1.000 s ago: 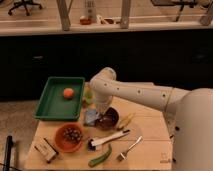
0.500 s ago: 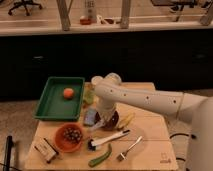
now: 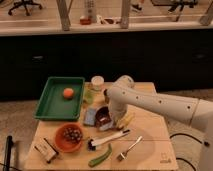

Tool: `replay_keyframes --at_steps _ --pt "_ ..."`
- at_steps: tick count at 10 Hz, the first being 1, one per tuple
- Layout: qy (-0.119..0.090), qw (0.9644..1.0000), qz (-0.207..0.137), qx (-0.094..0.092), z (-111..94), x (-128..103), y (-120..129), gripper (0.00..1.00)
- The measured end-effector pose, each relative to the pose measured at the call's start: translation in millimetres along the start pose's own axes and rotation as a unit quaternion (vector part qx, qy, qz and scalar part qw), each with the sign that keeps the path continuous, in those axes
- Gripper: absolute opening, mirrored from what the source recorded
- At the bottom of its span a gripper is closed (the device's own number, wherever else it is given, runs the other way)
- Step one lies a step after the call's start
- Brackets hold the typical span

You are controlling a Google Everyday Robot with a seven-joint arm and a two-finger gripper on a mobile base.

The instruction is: Wipe purple bowl with towel

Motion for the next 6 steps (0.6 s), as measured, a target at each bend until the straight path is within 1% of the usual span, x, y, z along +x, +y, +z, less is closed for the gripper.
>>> replay_keyframes --at_steps 3,5,6 --pt "0.016 0.9995 0.026 0.010 -7.9 27.4 -14.5 0.00" --pt "0.018 0.9991 0.037 0.013 -7.5 39.1 -21.7 0.00" --pt "0.018 0.9991 0.036 0.015 -6.1 42.3 -30.9 0.00"
